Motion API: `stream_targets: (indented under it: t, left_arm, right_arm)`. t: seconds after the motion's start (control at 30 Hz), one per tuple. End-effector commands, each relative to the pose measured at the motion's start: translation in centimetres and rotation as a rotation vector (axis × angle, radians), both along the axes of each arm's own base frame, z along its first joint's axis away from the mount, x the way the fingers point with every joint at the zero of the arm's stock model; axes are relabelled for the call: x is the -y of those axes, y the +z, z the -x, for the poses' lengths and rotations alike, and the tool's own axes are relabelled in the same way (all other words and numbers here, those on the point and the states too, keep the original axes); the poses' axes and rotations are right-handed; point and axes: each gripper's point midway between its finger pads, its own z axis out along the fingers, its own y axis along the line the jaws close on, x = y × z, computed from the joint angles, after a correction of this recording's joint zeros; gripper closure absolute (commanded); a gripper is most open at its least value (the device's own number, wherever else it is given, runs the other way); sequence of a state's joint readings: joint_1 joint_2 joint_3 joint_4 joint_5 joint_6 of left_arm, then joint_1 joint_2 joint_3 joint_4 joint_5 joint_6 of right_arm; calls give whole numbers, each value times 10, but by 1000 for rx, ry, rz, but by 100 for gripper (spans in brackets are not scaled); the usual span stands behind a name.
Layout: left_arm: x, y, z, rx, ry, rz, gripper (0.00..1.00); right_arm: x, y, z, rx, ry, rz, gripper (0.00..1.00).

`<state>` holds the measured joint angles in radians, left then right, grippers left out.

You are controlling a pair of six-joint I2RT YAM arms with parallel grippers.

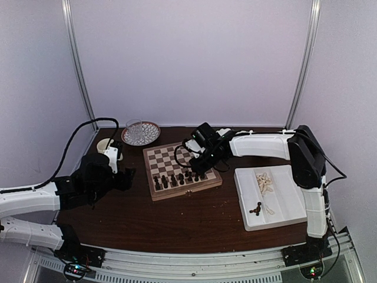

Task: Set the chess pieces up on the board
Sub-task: Place the pawn at c7.

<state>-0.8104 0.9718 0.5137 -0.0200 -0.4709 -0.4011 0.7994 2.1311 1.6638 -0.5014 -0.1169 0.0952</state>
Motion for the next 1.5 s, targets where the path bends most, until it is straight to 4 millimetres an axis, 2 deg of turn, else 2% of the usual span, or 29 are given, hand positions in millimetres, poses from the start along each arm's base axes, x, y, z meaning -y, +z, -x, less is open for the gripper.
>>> stream_targets:
  t: [0.0,1.1,1.27,1.47]
  left_arm:
    - [2,18,-6,43,3,27,32]
    - [2,18,-6,43,3,27,32]
    - [2,19,-6,45,2,28,32]
    - [2,19,-6,45,4,24,32]
  right_arm:
    - [-6,2,-2,9,14,1,86]
    - [-8,5,-2,9,22,-8,80]
    - [-6,20,-3,36,15,-15,79]
    - [-3,65,-7,100,-1,-53,79]
